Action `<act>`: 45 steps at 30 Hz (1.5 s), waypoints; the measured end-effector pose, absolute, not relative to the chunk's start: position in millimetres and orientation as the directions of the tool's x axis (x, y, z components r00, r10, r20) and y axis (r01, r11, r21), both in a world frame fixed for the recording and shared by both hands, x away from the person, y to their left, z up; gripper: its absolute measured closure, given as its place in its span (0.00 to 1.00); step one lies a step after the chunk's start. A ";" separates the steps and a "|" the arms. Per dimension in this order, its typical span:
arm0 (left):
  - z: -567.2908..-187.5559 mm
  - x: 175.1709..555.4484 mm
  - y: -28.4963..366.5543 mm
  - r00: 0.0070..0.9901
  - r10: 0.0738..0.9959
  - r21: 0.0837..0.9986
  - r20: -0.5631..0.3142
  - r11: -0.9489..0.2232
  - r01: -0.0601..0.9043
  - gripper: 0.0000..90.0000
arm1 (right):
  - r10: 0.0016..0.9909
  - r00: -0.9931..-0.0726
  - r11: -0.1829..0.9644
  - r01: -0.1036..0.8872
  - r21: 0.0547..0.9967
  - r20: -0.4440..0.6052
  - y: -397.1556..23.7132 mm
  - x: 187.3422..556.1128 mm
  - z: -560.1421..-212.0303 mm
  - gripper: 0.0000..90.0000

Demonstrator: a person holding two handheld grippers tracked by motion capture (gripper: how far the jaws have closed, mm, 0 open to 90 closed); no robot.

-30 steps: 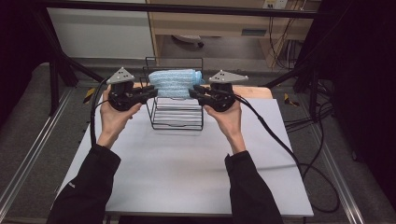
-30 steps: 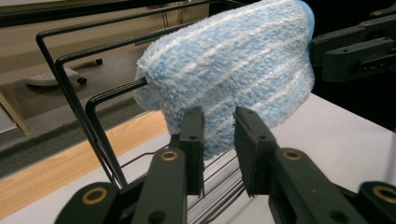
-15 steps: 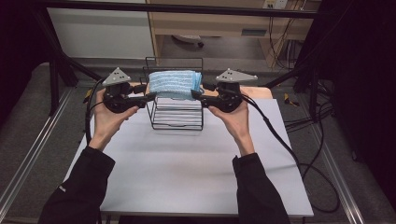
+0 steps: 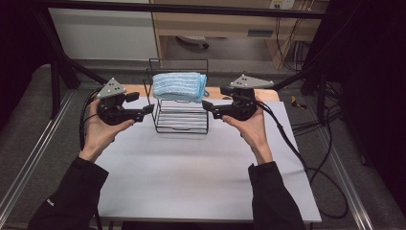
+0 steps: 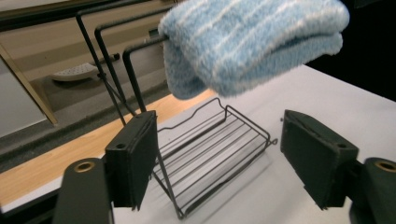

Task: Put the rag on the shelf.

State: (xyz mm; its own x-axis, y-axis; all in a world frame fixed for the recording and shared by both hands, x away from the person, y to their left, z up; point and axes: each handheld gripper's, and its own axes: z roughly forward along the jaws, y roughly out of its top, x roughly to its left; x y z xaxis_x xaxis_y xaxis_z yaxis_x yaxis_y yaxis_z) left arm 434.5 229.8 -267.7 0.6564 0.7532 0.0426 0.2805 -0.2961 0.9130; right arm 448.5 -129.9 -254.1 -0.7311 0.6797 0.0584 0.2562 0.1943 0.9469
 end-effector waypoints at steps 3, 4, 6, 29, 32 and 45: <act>-274.7 430.0 233.0 0.658 0.752 0.908 0.038 -0.301 0.291 0.26 | 0.687 -0.724 0.205 0.274 0.940 0.061 -137.5 446.2 -260.2 0.13; -277.5 428.5 234.1 0.660 0.750 0.906 0.041 -0.307 0.292 0.25 | 0.689 -0.722 0.204 0.277 0.939 0.064 -140.2 445.2 -262.2 0.12; -283.6 425.5 235.8 0.663 0.748 0.904 0.037 -0.308 0.298 0.22 | 0.687 -0.723 0.201 0.284 0.937 0.072 -146.1 443.3 -266.0 0.10; -366.4 392.4 255.0 0.668 0.743 0.866 -0.047 -0.303 0.397 0.06 | 0.705 -0.702 0.259 0.384 0.887 0.098 -194.5 407.2 -341.5 0.01; -377.8 387.5 256.4 0.669 0.741 0.860 -0.052 -0.308 0.407 0.06 | 0.707 -0.700 0.264 0.397 0.879 0.103 -199.9 401.3 -356.2 0.01; -412.5 370.5 272.6 0.666 0.743 0.844 -0.067 -0.313 0.435 0.08 | 0.706 -0.692 0.256 0.448 0.857 0.151 -232.2 379.5 -406.6 0.01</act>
State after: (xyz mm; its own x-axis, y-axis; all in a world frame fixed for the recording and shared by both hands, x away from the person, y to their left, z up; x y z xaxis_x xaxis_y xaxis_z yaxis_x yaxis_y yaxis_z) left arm 370.5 272.6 -412.5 0.6658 0.7431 -0.0675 0.4351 -0.3132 0.8442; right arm 379.5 -232.2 -406.6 -0.6917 0.7063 0.1506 0.4479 0.2560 0.8566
